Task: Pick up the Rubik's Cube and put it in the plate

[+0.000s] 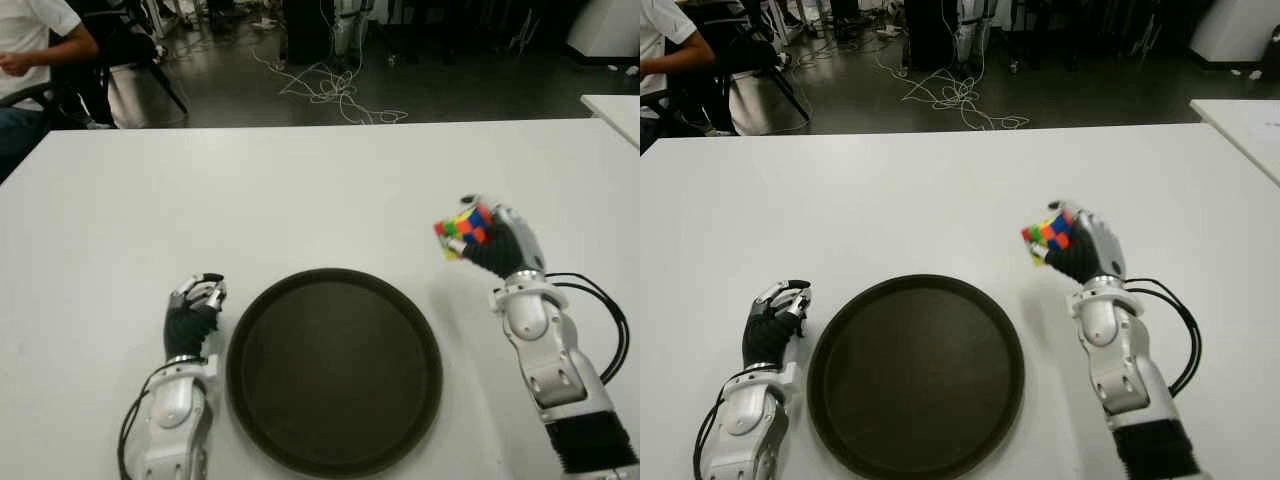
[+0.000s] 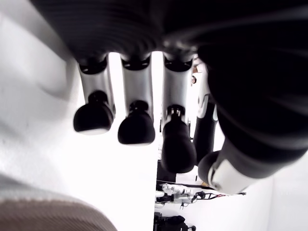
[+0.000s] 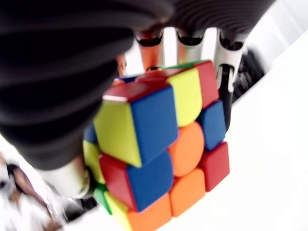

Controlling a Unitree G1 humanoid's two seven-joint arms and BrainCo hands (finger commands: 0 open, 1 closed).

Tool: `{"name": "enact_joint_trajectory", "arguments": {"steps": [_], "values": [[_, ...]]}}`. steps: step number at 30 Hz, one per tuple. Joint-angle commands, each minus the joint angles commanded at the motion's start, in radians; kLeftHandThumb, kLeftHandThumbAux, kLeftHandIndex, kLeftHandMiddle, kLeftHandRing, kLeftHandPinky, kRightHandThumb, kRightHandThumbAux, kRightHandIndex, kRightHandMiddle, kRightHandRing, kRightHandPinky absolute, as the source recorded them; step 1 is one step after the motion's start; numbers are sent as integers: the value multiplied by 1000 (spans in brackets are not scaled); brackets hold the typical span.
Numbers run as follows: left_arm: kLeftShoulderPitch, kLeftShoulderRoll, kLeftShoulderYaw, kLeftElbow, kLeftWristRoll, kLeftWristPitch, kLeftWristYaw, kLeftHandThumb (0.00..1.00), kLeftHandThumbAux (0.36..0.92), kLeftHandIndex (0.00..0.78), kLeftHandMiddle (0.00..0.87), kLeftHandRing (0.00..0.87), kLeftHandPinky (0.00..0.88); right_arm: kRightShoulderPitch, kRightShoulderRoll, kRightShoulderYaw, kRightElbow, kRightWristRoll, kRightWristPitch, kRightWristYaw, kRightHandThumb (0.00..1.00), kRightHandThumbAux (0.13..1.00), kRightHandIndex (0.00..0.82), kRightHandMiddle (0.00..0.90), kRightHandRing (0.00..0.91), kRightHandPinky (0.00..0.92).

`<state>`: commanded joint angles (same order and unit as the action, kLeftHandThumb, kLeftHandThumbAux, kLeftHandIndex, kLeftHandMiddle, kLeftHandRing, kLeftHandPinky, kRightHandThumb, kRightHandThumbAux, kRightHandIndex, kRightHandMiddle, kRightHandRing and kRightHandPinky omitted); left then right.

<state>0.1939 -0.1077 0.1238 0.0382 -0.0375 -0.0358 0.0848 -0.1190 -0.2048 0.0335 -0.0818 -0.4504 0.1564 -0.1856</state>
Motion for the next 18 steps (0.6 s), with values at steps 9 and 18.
{"name": "enact_joint_trajectory", "arguments": {"steps": [9,18], "values": [[1,-5,3,3,3,-4,7,709,706,444,786,817,817,1,58,-58,-20,84,-77,-48,692,727,438,819,828,818],[-6,-10,4,11,5,-20,14,709,706,443,788,817,816,3,68,-67,-25,83,-141,-85,693,727,438,821,829,821]]}}
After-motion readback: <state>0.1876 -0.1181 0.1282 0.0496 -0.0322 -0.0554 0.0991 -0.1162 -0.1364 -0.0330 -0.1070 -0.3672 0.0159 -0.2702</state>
